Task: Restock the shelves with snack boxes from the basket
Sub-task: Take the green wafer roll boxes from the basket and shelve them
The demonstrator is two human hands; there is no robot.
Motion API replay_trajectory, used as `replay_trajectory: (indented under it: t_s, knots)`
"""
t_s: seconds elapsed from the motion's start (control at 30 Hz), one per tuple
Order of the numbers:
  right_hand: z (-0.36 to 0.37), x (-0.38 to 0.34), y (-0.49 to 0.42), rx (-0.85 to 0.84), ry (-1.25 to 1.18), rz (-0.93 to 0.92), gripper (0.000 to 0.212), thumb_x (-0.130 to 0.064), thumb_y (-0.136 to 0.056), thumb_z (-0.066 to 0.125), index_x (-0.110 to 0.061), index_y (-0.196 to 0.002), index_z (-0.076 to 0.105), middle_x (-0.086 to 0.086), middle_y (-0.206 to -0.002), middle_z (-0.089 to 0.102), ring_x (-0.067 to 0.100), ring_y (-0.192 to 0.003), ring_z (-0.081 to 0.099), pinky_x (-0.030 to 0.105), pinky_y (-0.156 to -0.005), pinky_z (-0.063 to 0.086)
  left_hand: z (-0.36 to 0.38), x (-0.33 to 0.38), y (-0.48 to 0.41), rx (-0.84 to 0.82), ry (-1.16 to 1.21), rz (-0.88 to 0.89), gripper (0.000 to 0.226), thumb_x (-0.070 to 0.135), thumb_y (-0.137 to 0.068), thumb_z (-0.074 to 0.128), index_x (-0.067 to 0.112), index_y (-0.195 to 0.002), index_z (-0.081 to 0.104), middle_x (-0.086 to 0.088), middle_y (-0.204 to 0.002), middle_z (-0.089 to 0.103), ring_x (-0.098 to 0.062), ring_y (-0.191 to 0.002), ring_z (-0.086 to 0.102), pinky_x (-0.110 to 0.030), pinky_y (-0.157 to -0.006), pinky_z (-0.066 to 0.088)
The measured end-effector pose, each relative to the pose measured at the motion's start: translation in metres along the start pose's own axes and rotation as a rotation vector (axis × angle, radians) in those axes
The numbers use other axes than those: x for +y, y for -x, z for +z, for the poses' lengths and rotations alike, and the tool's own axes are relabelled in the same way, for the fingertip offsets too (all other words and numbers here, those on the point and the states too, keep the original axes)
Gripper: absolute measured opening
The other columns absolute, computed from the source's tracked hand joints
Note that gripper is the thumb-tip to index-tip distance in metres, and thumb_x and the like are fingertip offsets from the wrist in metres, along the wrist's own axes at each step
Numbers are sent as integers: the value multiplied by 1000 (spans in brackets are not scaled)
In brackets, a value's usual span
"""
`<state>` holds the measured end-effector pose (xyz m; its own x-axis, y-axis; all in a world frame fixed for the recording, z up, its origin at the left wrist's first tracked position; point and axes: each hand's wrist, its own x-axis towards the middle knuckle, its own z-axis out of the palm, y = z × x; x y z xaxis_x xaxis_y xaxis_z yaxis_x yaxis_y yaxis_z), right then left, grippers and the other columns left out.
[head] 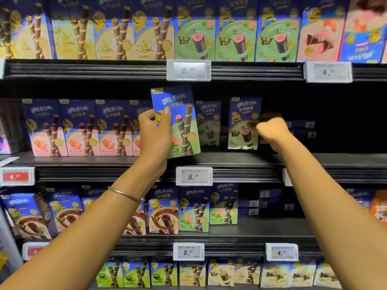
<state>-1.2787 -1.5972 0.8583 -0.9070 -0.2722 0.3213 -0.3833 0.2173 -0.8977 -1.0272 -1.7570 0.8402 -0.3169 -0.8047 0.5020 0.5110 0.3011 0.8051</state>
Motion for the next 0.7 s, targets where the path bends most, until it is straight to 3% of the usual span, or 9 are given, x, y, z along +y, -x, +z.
replay_trajectory:
  t_s: [0.17, 0.4, 0.7]
  knots:
    - [17, 12, -27, -63, 117, 15, 38, -7, -94, 60, -2, -132, 60, 19, -131, 63, 35, -120, 62, 46, -100, 54, 1, -1, 1, -39, -19, 3, 15, 34, -110, 56, 25, -115, 45, 6, -106, 67, 7, -72, 72, -13, -53, 53]
    - [47, 8, -51, 12, 269, -118, 46, -32, -90, 71, -6, -128, 65, 18, -130, 65, 38, -119, 61, 52, -100, 52, 1, -3, -2, -61, -22, -19, 20, 34, -110, 54, 21, -119, 41, 4, -101, 66, 9, -66, 71, -12, -50, 51]
    - [52, 14, -57, 30, 208, -114, 43, -31, -88, 72, -12, -127, 65, 13, -129, 67, 32, -117, 63, 47, -103, 51, 0, -4, -2, -105, 29, -66, 12, 36, -110, 54, 30, -106, 44, -3, -109, 73, -4, -77, 78, -18, -54, 57]
